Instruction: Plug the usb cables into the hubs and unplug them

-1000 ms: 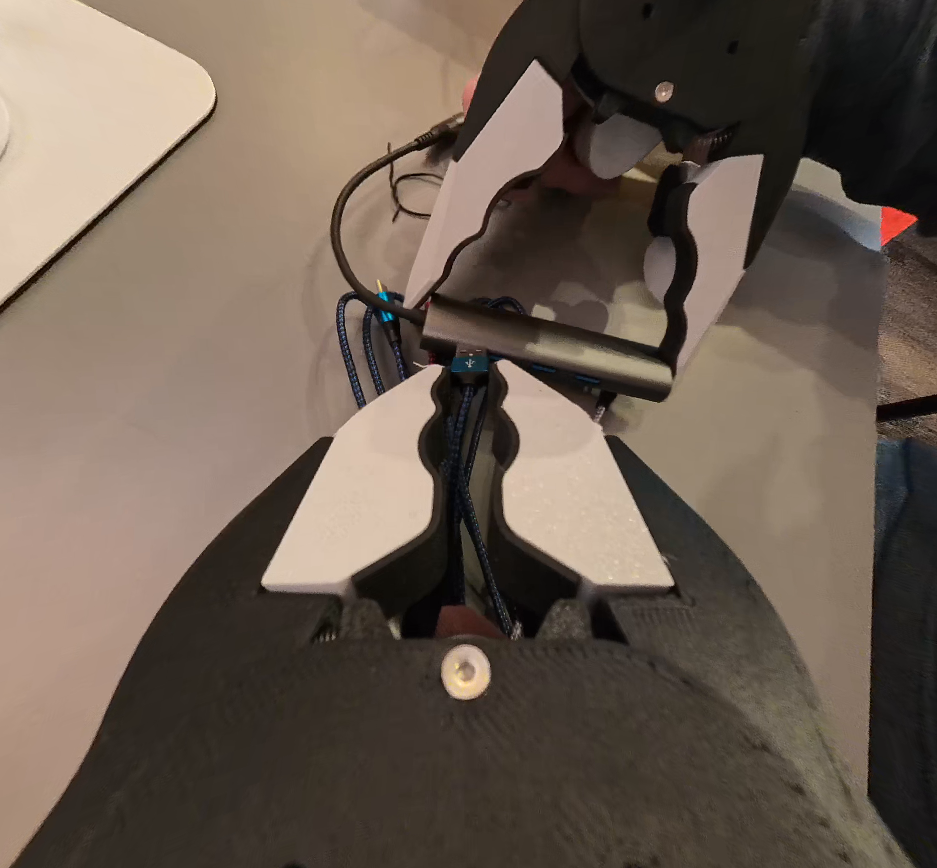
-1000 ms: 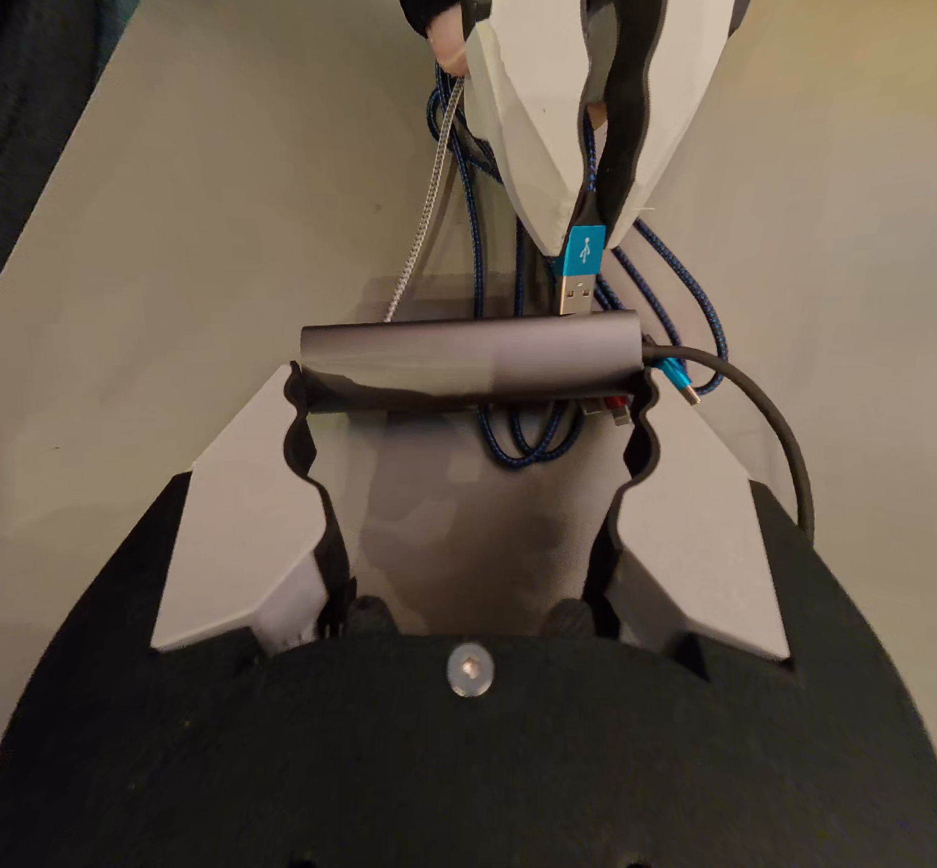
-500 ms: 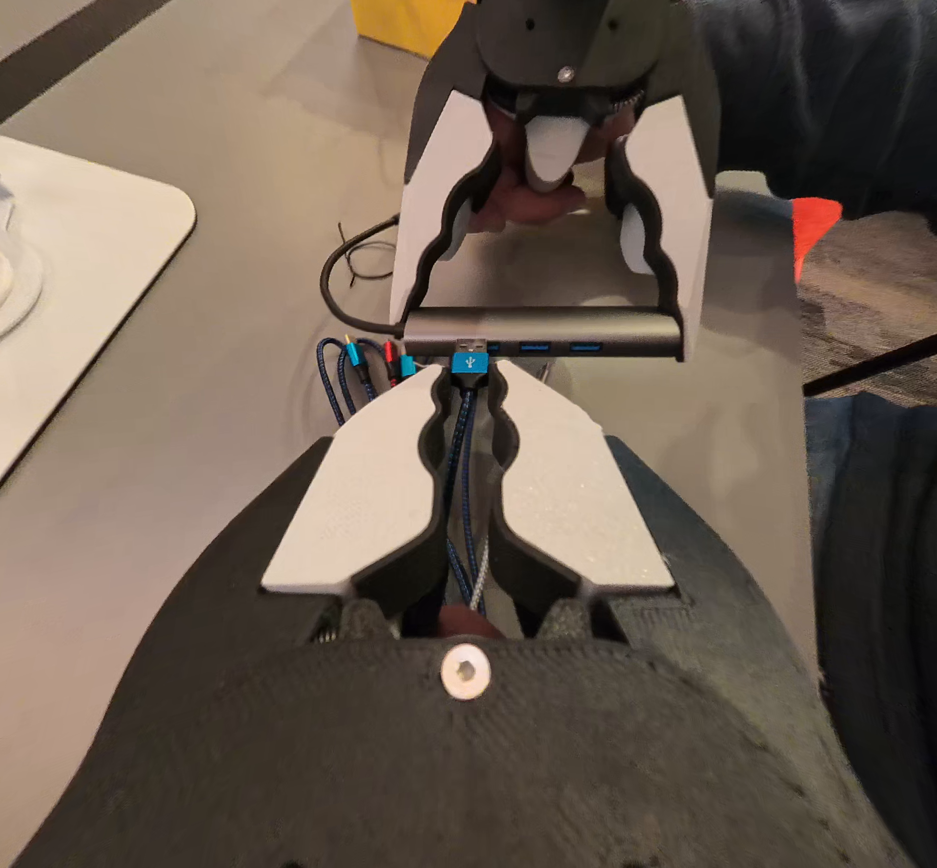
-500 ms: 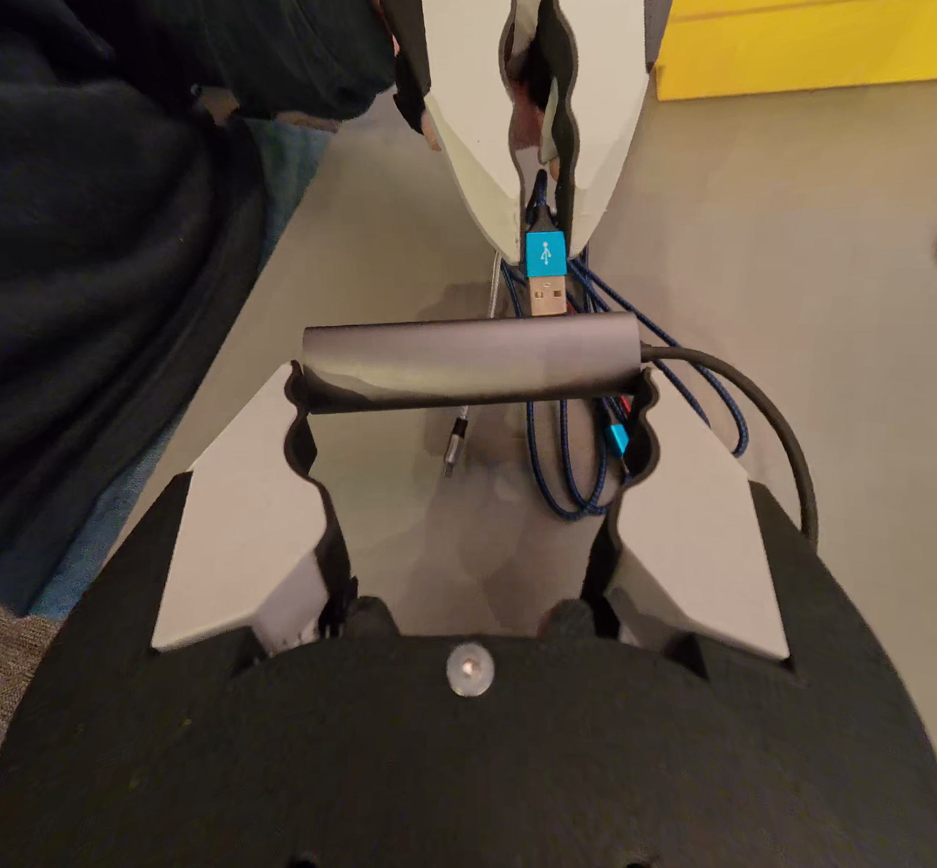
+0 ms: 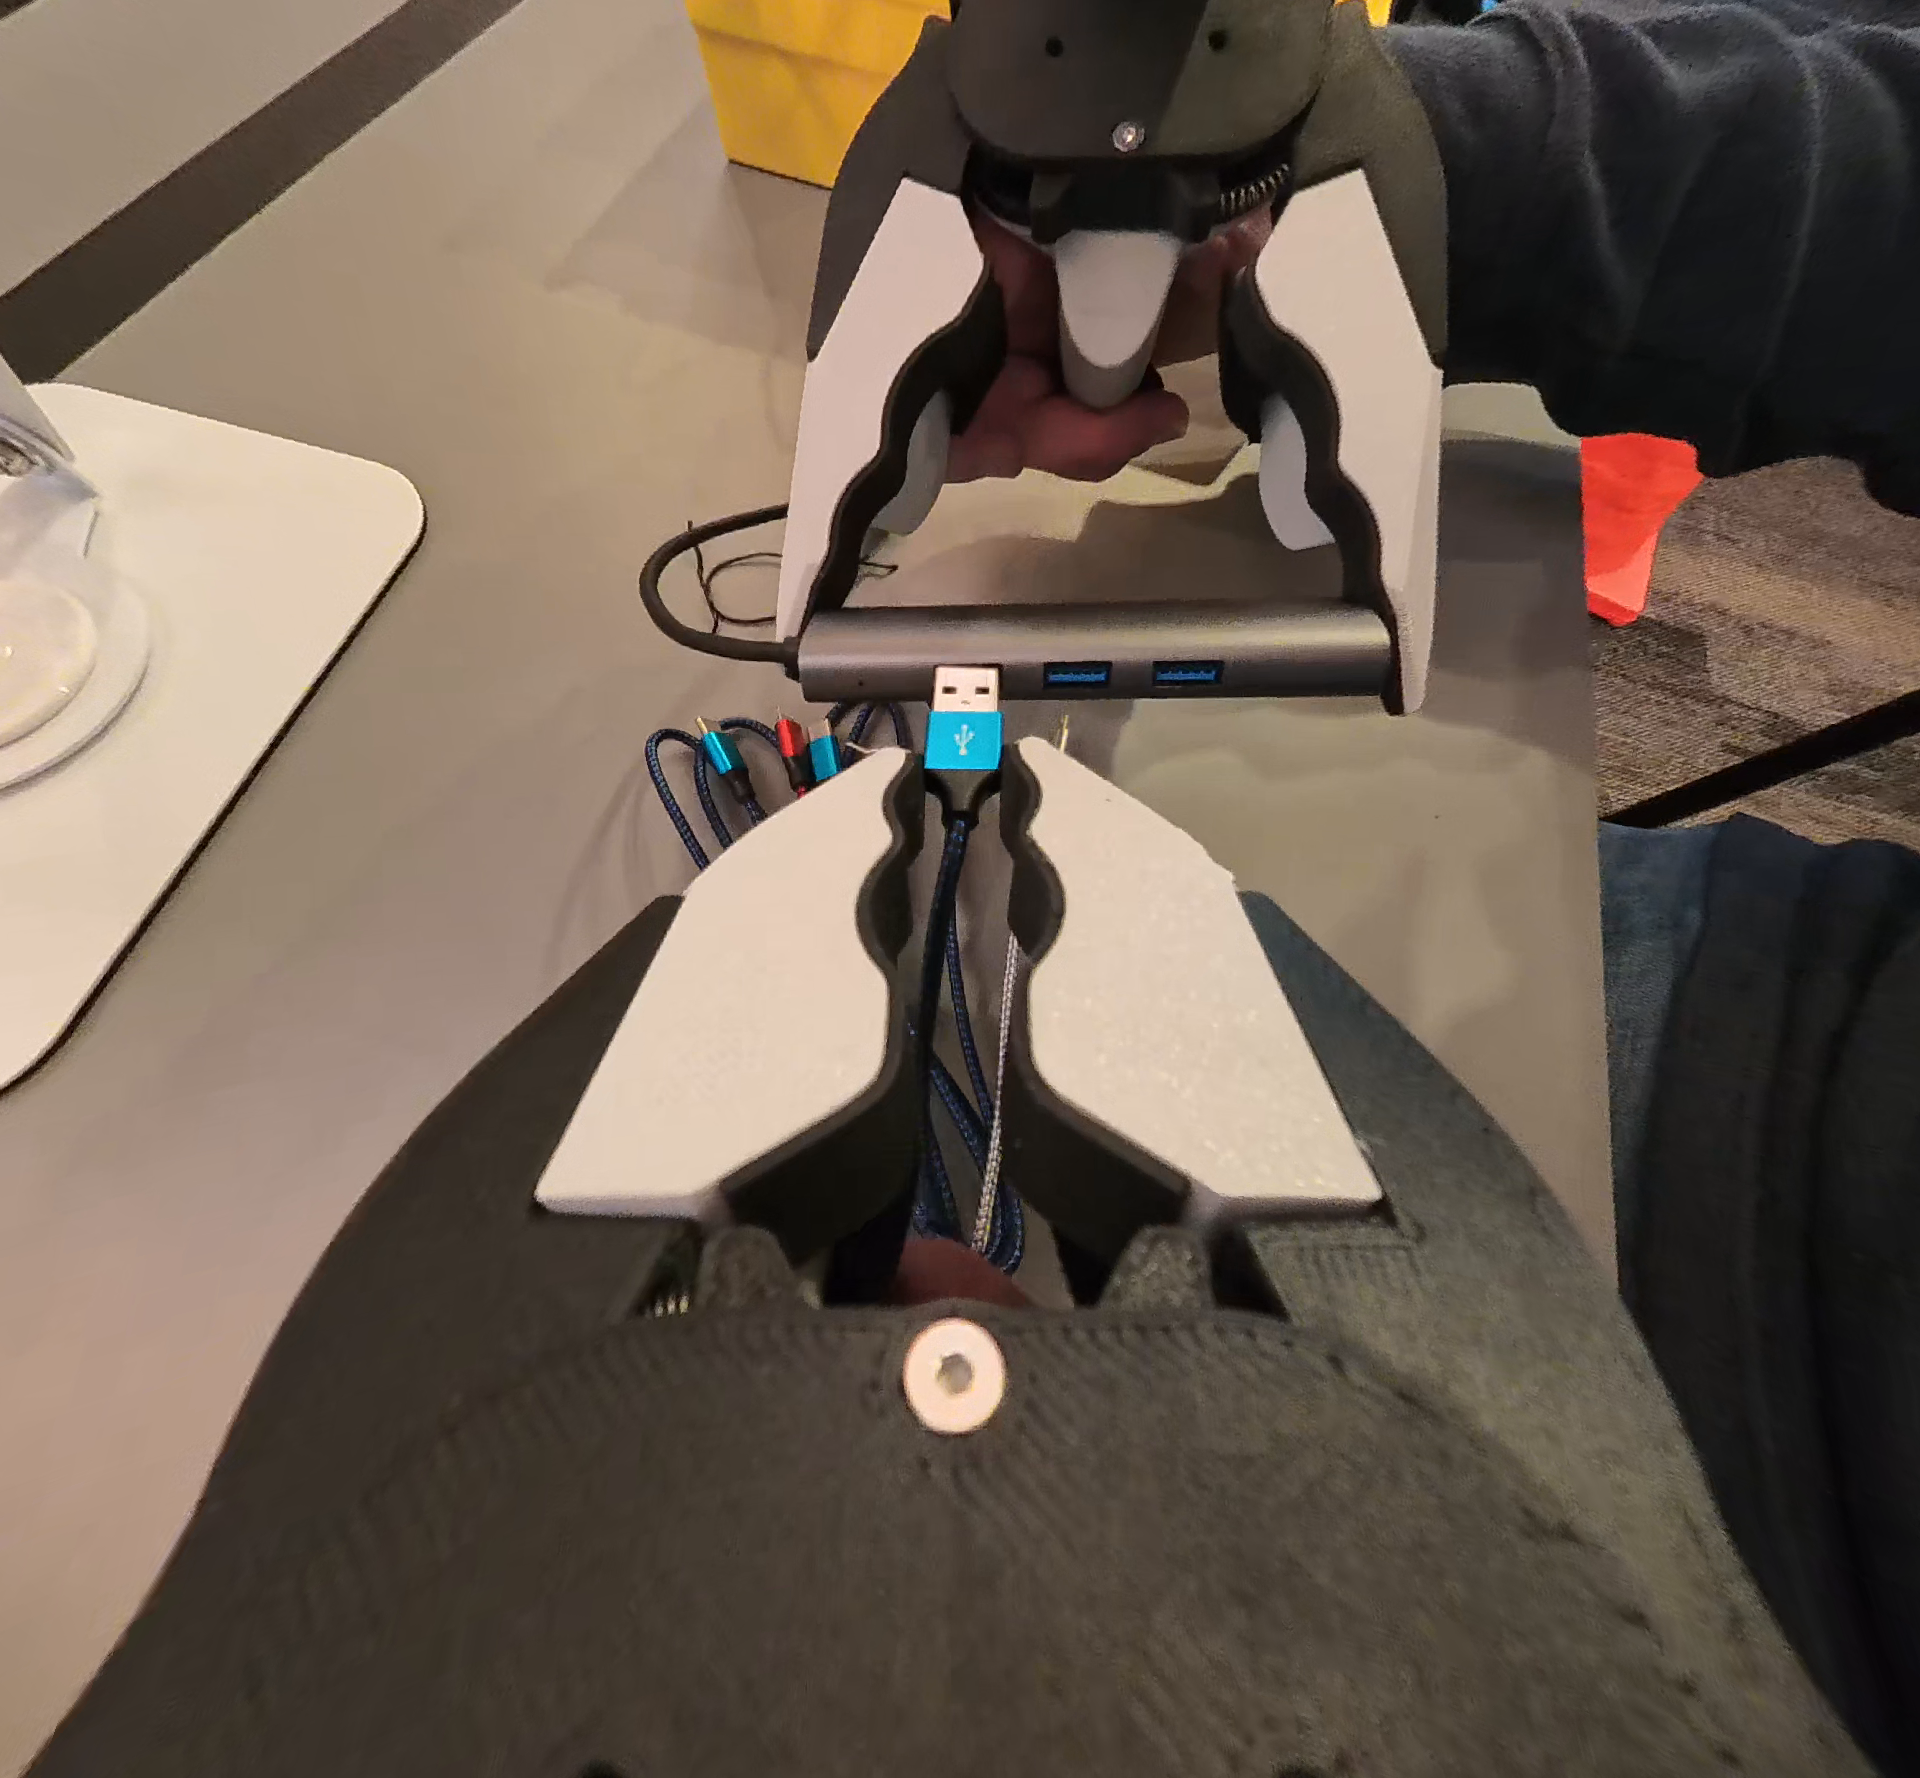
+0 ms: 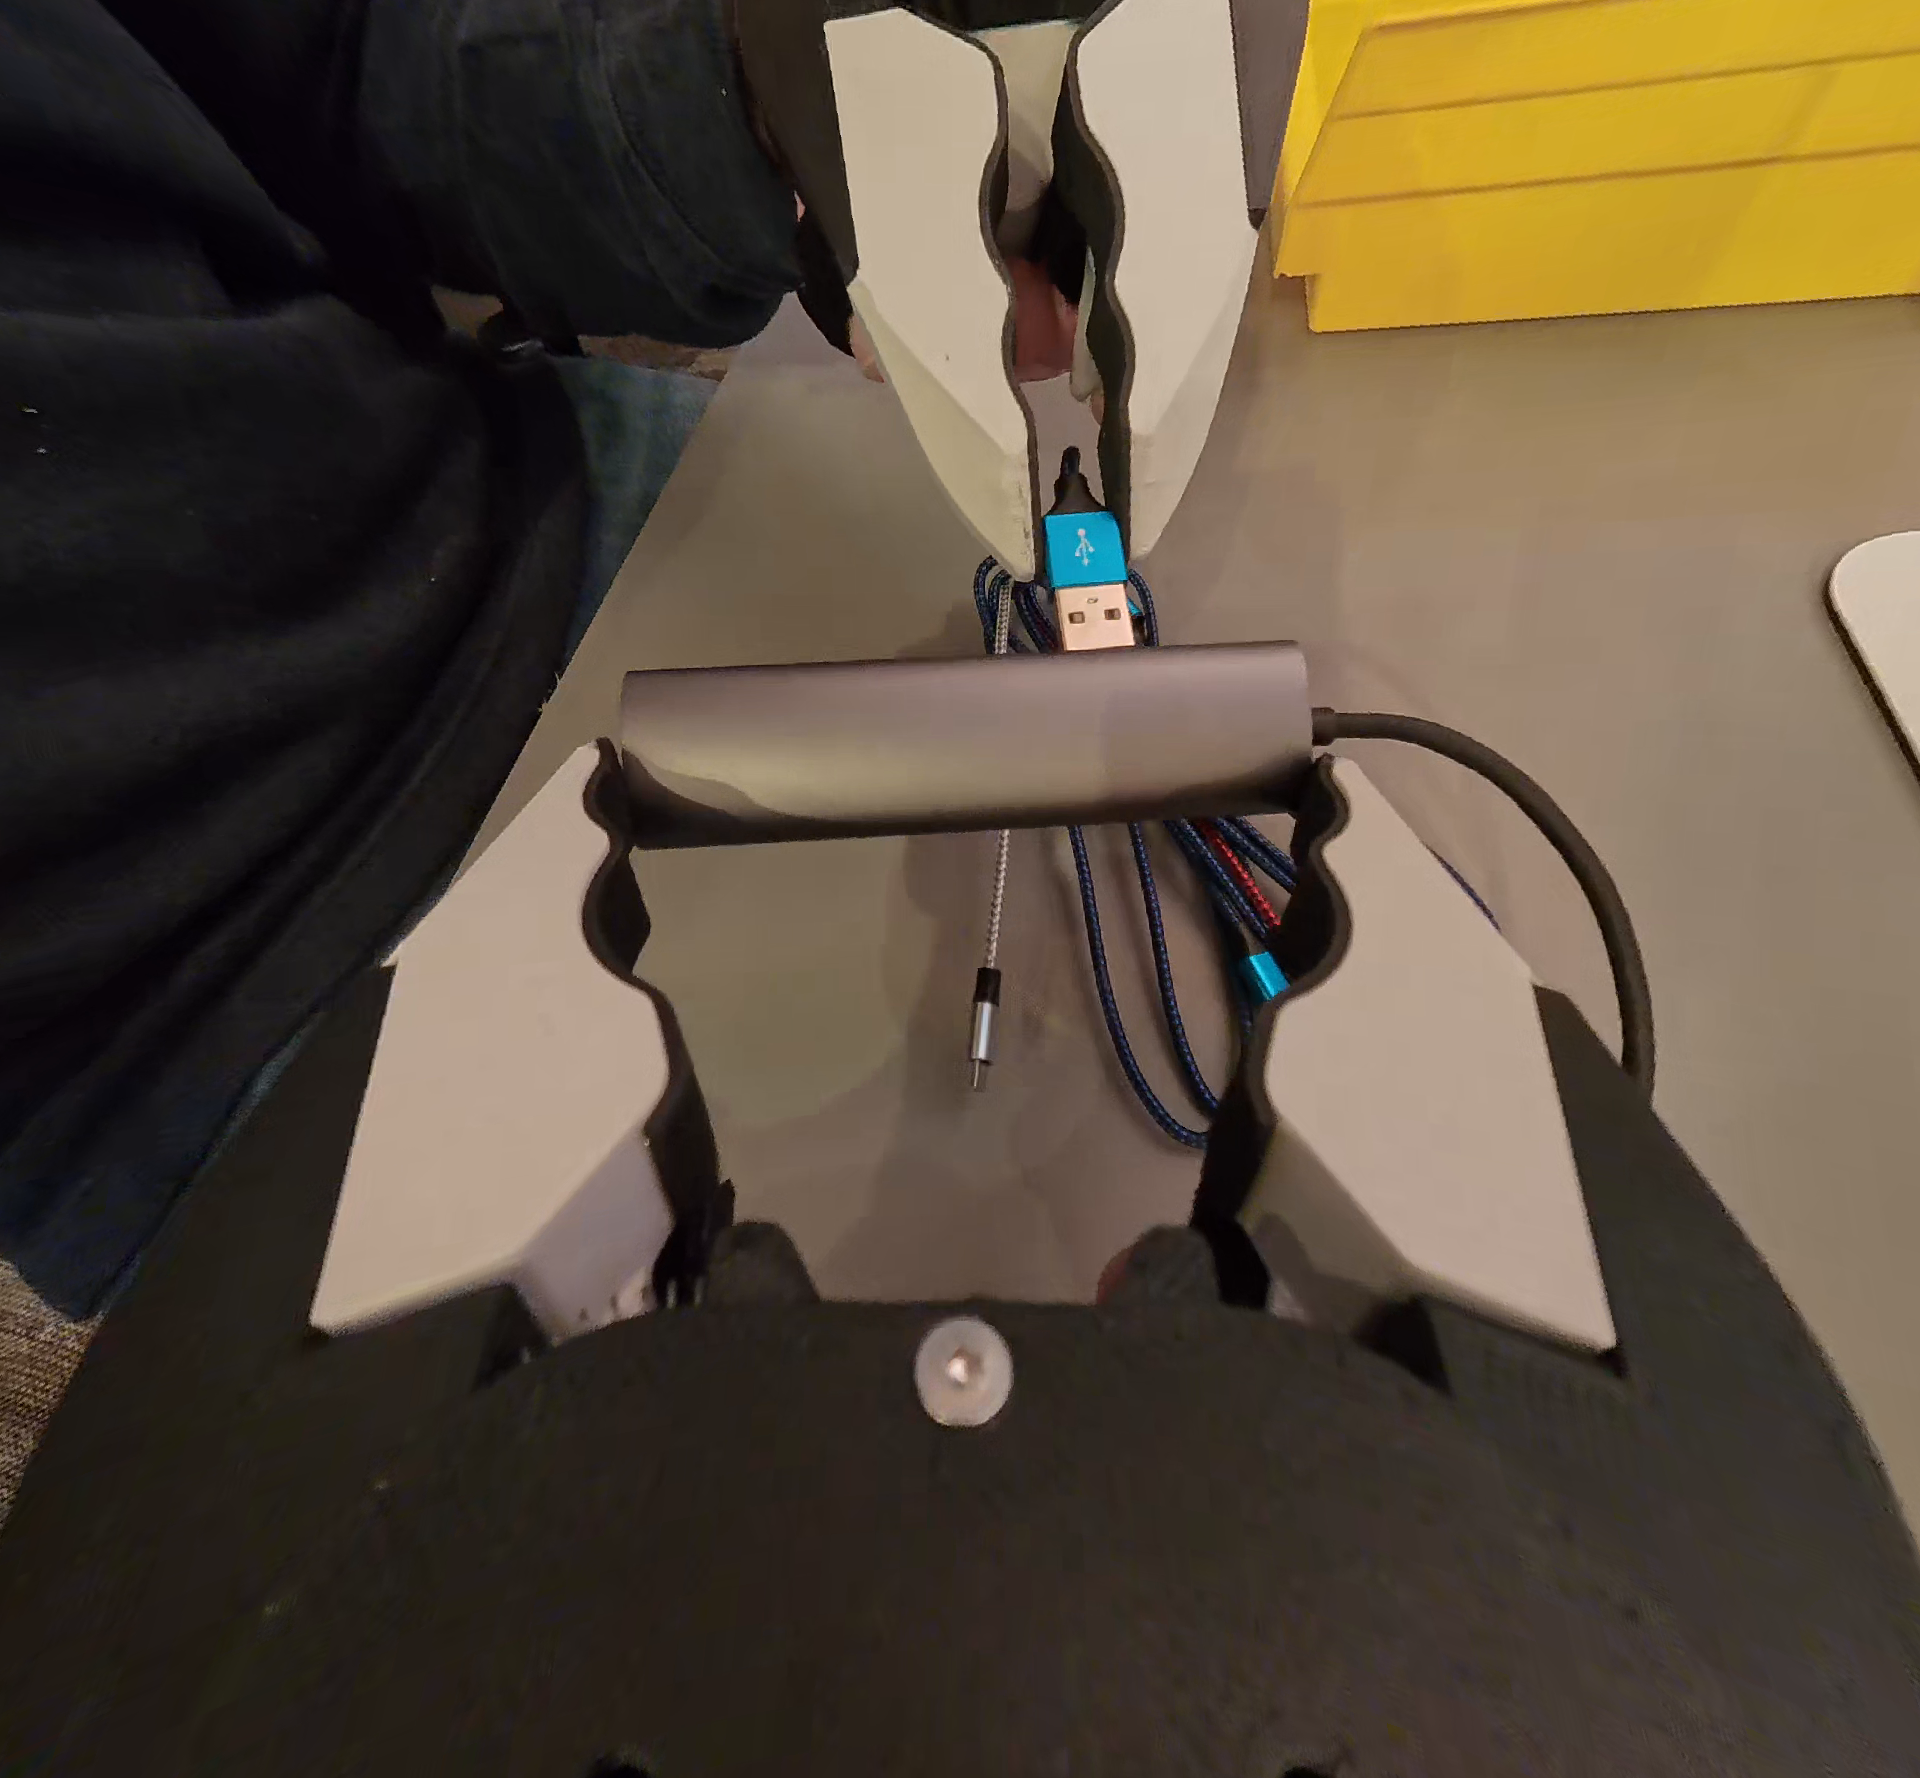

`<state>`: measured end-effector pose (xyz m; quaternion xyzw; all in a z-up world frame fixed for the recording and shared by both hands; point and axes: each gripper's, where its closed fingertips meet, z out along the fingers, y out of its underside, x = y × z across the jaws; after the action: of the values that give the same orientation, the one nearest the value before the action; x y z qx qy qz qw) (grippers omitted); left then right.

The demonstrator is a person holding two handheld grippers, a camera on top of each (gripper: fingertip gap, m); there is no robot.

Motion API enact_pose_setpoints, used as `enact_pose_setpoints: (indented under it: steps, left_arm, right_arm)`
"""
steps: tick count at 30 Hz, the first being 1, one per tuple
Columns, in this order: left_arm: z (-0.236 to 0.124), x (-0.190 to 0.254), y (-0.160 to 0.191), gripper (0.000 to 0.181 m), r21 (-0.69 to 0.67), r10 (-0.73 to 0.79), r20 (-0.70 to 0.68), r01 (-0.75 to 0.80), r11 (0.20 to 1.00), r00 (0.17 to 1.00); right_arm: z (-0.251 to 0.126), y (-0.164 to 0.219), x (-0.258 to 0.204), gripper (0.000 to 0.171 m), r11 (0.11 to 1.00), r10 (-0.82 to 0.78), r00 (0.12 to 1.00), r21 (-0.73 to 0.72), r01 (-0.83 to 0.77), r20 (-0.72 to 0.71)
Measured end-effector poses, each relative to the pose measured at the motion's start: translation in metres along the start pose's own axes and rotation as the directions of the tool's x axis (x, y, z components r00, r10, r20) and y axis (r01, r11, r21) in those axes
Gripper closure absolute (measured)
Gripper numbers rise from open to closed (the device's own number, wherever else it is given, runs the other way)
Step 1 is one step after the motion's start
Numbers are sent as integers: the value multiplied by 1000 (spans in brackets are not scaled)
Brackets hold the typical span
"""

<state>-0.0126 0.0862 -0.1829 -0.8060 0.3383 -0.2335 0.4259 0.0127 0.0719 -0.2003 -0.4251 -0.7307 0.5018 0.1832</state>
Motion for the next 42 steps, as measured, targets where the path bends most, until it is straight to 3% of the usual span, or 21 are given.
enact_pose_setpoints:
  steps: [16,20,29,42]
  left_arm:
    - [6,-1,11,169,-190,127,52,-115,975,991]
    - [6,0,9,168,-148,134,38,-127,981,990]
    - [-6,2,-15,168,88,51,9,-51,995,999]
    - [-6,3,-12,168,16,11,10,-12,1000,1000]
  right_arm:
    - [5,19,6,47,959,-97,991,-277,68,-95]
    - [2,12,4,47,970,-86,993,-235,64,-81]
    - [-9,-14,-2,47,999,-31,999,8,31,-36]
    - [-8,-11,-1,47,996,-78,994,-48,75,-74]
